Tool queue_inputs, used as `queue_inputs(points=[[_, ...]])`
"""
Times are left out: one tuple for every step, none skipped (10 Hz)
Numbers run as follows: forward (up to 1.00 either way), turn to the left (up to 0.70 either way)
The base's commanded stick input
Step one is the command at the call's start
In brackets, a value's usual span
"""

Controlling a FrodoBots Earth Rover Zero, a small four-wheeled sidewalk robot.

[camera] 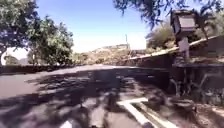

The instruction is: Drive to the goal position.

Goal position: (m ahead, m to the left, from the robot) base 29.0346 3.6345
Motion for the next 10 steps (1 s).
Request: queue_inputs(points=[[1.00,0.00],[1.00,0.00],[1.00,0.00],[1.00,0.00],[1.00,0.00],[1.00,0.00],[1.00,0.00],[1.00,0.00],[1.00,0.00],[1.00,0.00]])
